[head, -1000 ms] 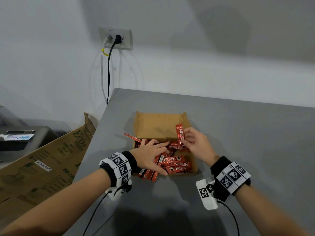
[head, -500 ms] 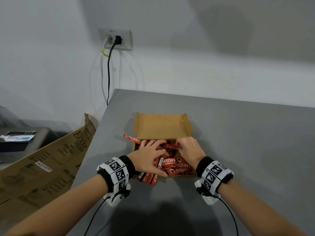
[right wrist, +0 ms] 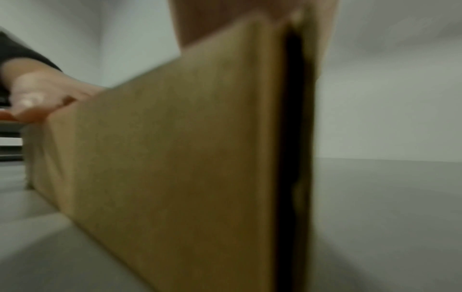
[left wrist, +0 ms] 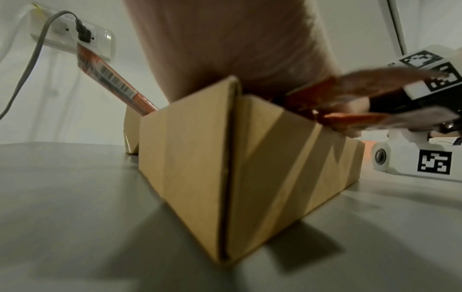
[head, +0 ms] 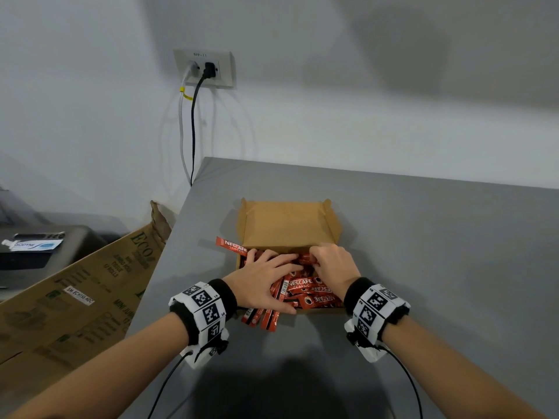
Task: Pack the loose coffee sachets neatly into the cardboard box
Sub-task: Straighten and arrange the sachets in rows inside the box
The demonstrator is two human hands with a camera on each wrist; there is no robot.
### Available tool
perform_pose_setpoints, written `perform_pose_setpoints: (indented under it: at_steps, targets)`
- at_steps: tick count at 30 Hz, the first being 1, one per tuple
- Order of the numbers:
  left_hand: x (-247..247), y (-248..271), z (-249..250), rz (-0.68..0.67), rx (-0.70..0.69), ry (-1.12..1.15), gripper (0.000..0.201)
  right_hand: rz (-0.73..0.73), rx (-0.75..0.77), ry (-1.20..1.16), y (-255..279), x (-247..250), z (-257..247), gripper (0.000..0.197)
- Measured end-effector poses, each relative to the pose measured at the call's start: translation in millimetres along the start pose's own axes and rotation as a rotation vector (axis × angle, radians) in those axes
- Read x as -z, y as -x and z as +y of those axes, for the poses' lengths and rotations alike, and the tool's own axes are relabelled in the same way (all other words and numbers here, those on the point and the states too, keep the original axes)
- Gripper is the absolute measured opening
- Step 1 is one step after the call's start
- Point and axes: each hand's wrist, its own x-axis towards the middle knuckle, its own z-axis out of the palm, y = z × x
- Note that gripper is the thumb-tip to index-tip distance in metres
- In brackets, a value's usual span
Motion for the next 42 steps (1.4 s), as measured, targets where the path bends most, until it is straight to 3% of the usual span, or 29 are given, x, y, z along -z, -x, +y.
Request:
perform_pose_setpoints:
  at_steps: [3,8,11,14,20,25,32,37,42]
  targets:
    - [1.5,-0.8,1.2,-0.035,0.026,-0.039,0.1,0.005,0.016,-0.031,1.7,-0.8,1.9,0.01]
    - [0.7,-2.9,1.2,-0.04,0.031,-0.07,0.103,-0.002,0.097,-0.101,9.8,5.6,5.2,0.02]
    - [-1.3,-4.2,0.6,-0.033,0.028,-0.081,0.11,-0.143,0.201,-0.094,14.3,9.7,6.8,0.031]
    - [-1.9,-4.9,0.7,-0.034,0.029,-0.089,0.117,-0.245,0.219,0.054,14.1,10.5,6.3,0.042]
    - [-3.2,-6.1,0.7,-0.039,0.034,-0.078,0.117,-0.221,0.17,0.074,7.5,9.5,7.7,0.022]
    - [-3.1,-6.0,0.0,-0.04,0.032,-0.073,0.117,-0.249,0.209,0.096,6.5,11.2,8.2,0.034]
    - [-3.2,-6.1,-0.7,-0.04,0.034,-0.07,0.117,-0.262,0.32,0.158,5.2,25.4,11.7,0.029]
    - [-3.1,-5.5,-0.8,-0.045,0.04,-0.056,0.116,-0.155,0.363,0.159,6.0,39.2,21.2,0.027]
    - [-4.0,-4.7,-1.1,-0.042,0.036,-0.045,0.113,-0.071,0.314,0.132,4.1,63.3,23.7,0.027]
